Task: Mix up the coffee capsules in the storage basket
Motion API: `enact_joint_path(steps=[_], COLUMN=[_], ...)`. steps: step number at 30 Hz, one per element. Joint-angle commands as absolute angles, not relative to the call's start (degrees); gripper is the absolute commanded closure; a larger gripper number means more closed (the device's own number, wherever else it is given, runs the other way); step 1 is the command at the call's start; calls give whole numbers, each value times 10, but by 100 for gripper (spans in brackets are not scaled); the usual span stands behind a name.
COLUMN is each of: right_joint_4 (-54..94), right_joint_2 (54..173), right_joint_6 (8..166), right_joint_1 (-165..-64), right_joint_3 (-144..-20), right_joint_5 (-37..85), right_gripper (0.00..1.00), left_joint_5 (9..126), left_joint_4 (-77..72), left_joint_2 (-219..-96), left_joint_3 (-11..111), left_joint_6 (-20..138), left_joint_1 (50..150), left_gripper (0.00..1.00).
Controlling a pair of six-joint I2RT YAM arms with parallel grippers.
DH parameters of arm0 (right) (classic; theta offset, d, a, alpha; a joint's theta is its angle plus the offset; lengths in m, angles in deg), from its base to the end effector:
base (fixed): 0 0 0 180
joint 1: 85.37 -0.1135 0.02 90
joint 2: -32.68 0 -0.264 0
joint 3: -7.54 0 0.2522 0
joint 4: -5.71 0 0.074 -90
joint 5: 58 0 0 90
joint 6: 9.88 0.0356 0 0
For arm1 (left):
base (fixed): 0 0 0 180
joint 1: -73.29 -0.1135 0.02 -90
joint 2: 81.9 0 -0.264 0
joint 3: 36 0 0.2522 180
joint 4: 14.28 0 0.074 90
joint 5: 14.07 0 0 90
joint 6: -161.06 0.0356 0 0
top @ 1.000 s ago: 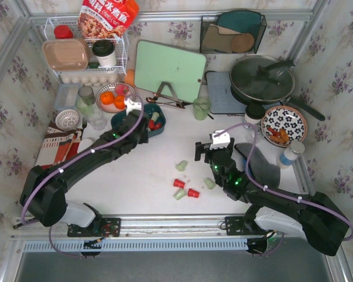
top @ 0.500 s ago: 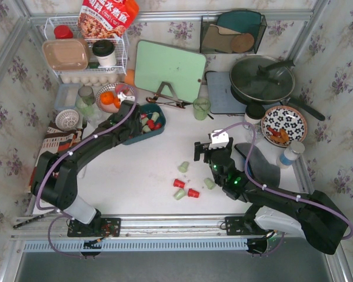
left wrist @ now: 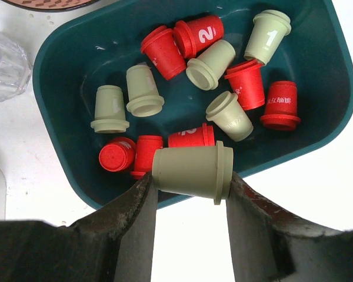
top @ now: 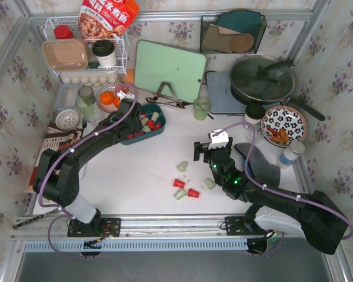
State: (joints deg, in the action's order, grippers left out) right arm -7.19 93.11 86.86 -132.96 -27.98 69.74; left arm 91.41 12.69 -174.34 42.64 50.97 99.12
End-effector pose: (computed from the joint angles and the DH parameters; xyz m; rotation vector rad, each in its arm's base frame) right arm 0.1634 0.1465 0.2156 -0.1501 1.7309 0.1098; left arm 0.3265 -0.1475 0.2464 -0.0273 2.2541 -0.1205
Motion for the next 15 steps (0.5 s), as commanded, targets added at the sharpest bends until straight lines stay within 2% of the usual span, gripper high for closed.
enact_joint_path(steps=[1, 5, 15], right_joint_4=[-85, -85, -81], right_joint_2=[933, 933, 933], right_joint_6=[869, 868, 868], right_joint_1=[-1330, -1331, -1330], right_joint_3=[-285, -284, -286], right_joint_5=[700, 700, 705], right_gripper=[0, 0, 0], left_joint_5=[916, 934, 949], left_joint_4=[115, 119, 85], left_joint_2=[-1744, -1746, -1701], left_joint_3=[429, 431, 393], left_joint_6=[511, 507, 505], left_joint_1=[989, 989, 986], left_gripper=[61, 41, 25])
